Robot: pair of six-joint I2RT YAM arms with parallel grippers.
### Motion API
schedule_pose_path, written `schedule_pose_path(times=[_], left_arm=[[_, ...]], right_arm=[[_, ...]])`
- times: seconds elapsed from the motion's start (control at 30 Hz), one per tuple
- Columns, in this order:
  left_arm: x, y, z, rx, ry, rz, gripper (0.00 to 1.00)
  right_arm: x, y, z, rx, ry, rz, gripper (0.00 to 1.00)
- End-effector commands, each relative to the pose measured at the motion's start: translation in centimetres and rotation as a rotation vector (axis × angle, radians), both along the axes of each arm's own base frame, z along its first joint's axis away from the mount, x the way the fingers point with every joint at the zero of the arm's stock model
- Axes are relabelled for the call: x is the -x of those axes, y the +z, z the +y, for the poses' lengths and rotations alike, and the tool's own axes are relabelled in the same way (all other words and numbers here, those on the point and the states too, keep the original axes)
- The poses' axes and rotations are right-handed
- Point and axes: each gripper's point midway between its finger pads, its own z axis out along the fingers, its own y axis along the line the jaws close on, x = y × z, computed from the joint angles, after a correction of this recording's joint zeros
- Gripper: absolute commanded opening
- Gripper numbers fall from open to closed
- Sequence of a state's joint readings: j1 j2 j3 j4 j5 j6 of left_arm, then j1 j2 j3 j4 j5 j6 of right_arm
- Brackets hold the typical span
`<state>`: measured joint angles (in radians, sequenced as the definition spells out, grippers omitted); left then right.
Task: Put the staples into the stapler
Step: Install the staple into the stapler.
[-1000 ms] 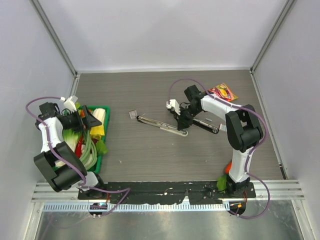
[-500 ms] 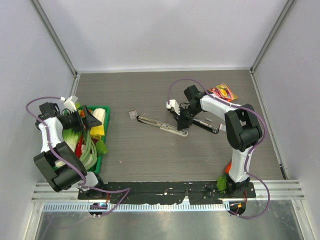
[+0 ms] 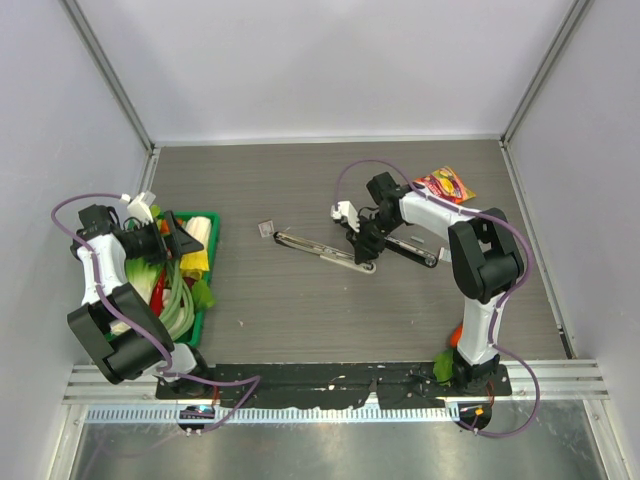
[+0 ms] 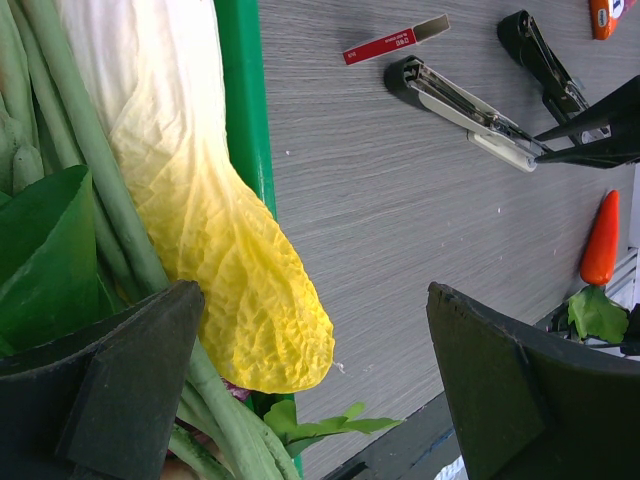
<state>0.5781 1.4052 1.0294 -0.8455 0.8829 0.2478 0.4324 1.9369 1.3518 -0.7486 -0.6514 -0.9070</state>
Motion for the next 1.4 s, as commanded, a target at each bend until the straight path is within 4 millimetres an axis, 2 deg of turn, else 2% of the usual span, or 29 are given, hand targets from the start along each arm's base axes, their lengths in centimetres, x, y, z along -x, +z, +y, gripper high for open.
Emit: schedule_pose_path(times=[0.0,0.23,0.37,0.43,0.53,0.73,0.77,0.97,1.1,1.17,1.23,1.37], left_arm=[[-0.2,-0.1,0.7,-0.021,0.001,-0.006,1.00],[-0.2,-0.1,0.6,-0.021,0.000,-0.006,1.00],[-0.2,-0.1,0.6,-0.021,0.000,-0.006,1.00],[-0.2,-0.1,0.6,-0.021,-0.001,-0.006,1.00],[-0.2,0.0,0.6,-0.020,0.000,-0.008,1.00],[-0.2,0.0,0.6,-0.021,0.000,-0.009,1.00],[-0.2,0.1,0.6,-0.024,0.000,-0.010,1.00],[-0.1,0.1,0.6,-0.023,0.002,-0.008,1.00],[-0.1,0.1,0.6,-0.026,0.004,-0.007,1.00],[-0.1,0.1,0.6,-0.028,0.002,-0.008,1.00],[-0.1,0.2,0.6,-0.028,0.003,-0.009,1.00],[0.0,0.2,0.6,-0.025,0.002,-0.009,1.00]], right_arm=[[0.9,-0.5,-0.7,0.043,0.002,0.015,0.31],[0.4,0.6,-0.5,0.022,-0.013,-0.002,0.37],[-0.4,3.3,-0.7,-0.049,-0.053,-0.014,0.41],[-1.5,4.6,-1.5,-0.088,-0.095,-0.014,0.43],[-1.8,5.7,-2.3,-0.135,-0.132,0.026,0.45],[-1.3,4.6,-3.0,-0.127,-0.175,0.069,0.46],[-1.9,4.4,-2.9,-0.131,-0.192,0.044,0.46],[-2.9,3.2,-3.3,-0.112,-0.262,-0.008,0.43],[-1.6,2.0,-2.7,-0.092,-0.211,0.025,0.38],[-0.3,1.5,-2.4,-0.082,-0.155,0.061,0.35],[1.3,1.3,-1.9,-0.077,-0.101,0.099,0.34],[2.2,2.1,-1.5,-0.095,-0.057,0.104,0.34]])
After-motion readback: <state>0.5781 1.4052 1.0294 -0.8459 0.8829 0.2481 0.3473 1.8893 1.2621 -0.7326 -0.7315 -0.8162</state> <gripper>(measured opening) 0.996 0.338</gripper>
